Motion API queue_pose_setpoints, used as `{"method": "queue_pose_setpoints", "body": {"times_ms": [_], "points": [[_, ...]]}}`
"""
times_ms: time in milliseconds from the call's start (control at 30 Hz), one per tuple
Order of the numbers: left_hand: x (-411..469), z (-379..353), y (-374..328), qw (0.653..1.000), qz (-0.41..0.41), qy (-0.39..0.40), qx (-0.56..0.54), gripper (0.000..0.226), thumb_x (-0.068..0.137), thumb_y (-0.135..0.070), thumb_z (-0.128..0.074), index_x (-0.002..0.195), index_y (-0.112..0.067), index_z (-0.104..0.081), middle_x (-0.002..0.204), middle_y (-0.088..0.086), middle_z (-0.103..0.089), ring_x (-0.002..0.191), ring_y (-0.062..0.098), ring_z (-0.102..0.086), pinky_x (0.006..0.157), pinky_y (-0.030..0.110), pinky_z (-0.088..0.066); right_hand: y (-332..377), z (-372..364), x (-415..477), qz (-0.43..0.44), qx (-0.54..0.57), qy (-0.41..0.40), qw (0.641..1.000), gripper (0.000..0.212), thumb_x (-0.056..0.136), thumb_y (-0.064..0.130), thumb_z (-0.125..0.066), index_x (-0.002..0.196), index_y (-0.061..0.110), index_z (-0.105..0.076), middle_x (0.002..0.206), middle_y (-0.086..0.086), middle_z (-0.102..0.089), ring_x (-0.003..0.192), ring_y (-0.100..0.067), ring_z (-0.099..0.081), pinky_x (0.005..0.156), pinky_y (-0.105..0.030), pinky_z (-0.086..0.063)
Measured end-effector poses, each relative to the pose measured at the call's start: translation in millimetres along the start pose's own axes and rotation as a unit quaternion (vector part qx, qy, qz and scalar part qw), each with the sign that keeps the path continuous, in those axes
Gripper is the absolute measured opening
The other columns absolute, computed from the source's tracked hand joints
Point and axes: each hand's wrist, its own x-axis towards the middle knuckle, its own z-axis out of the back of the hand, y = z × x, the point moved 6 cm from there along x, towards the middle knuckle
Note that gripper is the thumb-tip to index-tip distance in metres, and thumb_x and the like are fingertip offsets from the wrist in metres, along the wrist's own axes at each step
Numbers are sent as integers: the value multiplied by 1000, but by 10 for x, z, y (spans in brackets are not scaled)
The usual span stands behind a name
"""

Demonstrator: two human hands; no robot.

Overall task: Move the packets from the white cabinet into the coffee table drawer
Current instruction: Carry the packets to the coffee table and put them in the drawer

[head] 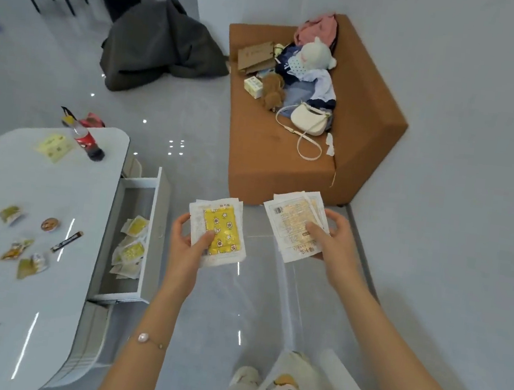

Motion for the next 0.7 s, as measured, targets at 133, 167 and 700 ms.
{"method": "queue_pose_setpoints", "body": {"times_ms": [133,167,700], "points": [[347,393,-31,997,15,-55,-44,55,89,-7,-64,131,-29,-37,106,-5,-66,90,16,-70,73,32,-60,40,-578,426,5,-39,54,998,39,89,13,-65,123,20,-46,105,3,-67,83,-14,-71,58,-26,-58],[434,484,-39,996,14,-70,-46,55,89,-7,-64,131,-29,-37,107,-6,-65,90,15,-70,73,31,-60,44,-712,544,6,-45,66,997,39,89,14,-65,124,19,-47,107,3,-66,84,-14,-70,59,-27,-58],[1695,1207,-506,924,11,-330,-196,51,87,-7,-67,117,-40,-44,119,4,-62,97,27,-69,64,35,-59,748,-2973,2322,2,-124,323,938,43,87,12,-67,126,16,-47,105,0,-69,83,-15,-71,58,-23,-54]]}}
